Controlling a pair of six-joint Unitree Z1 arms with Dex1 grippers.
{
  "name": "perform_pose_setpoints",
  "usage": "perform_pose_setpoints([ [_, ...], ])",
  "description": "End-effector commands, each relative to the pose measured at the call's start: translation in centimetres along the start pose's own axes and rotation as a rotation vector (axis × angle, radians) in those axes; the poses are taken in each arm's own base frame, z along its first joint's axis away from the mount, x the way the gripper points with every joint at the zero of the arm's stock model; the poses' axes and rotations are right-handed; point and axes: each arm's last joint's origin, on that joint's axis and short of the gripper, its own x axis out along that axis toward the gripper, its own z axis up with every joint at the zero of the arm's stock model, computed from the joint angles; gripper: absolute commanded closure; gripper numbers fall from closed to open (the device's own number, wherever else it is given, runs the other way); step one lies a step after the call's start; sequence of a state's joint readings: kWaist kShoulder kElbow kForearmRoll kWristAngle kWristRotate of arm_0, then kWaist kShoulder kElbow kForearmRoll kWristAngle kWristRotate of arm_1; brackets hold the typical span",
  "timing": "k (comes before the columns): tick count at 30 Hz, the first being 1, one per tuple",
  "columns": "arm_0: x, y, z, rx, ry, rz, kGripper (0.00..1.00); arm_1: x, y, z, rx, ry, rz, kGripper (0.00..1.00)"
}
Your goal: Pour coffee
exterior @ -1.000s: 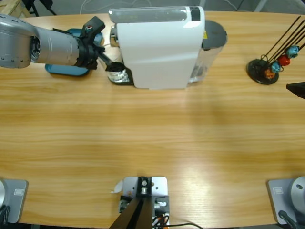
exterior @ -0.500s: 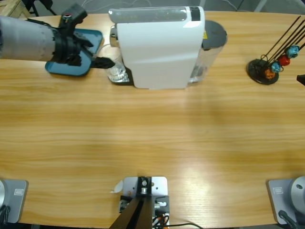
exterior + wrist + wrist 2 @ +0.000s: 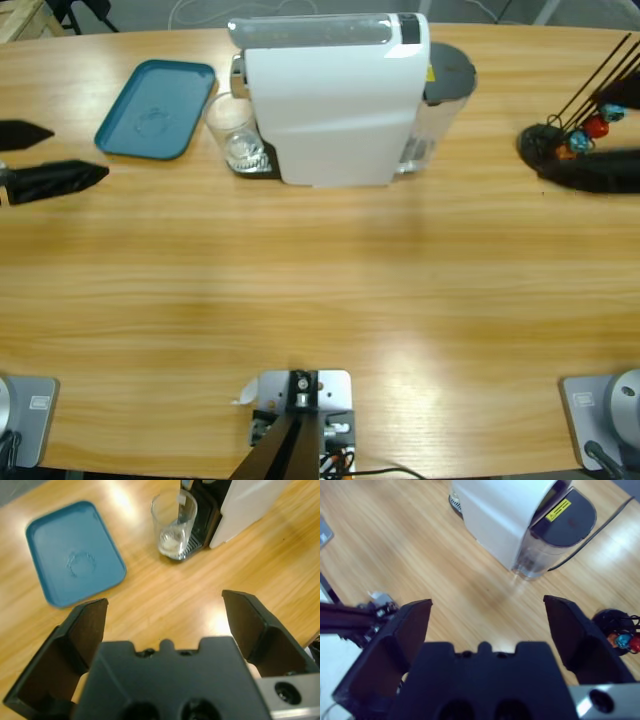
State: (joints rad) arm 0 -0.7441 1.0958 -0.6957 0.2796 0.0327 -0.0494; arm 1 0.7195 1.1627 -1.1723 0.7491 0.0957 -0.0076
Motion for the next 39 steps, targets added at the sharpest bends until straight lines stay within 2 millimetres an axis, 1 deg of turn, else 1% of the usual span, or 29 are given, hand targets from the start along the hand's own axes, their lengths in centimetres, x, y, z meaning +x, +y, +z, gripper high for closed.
perform_pose_setpoints([
  [1, 0.0, 0.0, -2.6, -0.019, 0.054, 0.004, 0.009, 5.7, -4.2, 6.3, 0.028, 0.159, -0.044, 1.000],
  [3, -0.3, 0.0, -2.8, -0.019, 0.040, 0.005, 0.009, 7.8, -5.0, 7.7, 0.009, 0.227, -0.073, 1.000],
  [5, -0.5, 0.0, -3.1, -0.020, 0.026, 0.003, 0.009, 9.5, -5.6, 8.7, -0.030, 0.254, -0.087, 1.000],
  [9, -0.7, 0.0, -3.2, -0.021, 0.015, 0.003, 0.009, 10.8, -6.1, 11.0, -0.059, 0.262, -0.077, 1.000],
  [12, -0.7, 0.0, -3.3, -0.021, 0.014, 0.003, 0.009, 12.1, -6.5, 12.7, -0.057, 0.279, -0.069, 1.000],
  [18, -0.5, 0.0, -3.2, -0.020, 0.019, 0.002, 0.009, 15.2, -6.0, 15.5, -0.083, 0.309, -0.053, 1.000],
  [21, -0.5, 0.0, -3.2, -0.020, 0.022, 0.002, 0.009, 16.2, -6.1, 15.7, -0.084, 0.321, -0.052, 1.000],
  [30, -0.4, 0.0, -3.2, -0.020, 0.025, 0.001, 0.009, 17.4, -6.3, 15.6, -0.084, 0.344, -0.057, 1.000],
  [39, -0.3, 0.0, -3.2, -0.020, 0.026, -0.001, 0.009, 17.9, -6.6, 16.1, -0.093, 0.350, -0.100, 1.000],
])
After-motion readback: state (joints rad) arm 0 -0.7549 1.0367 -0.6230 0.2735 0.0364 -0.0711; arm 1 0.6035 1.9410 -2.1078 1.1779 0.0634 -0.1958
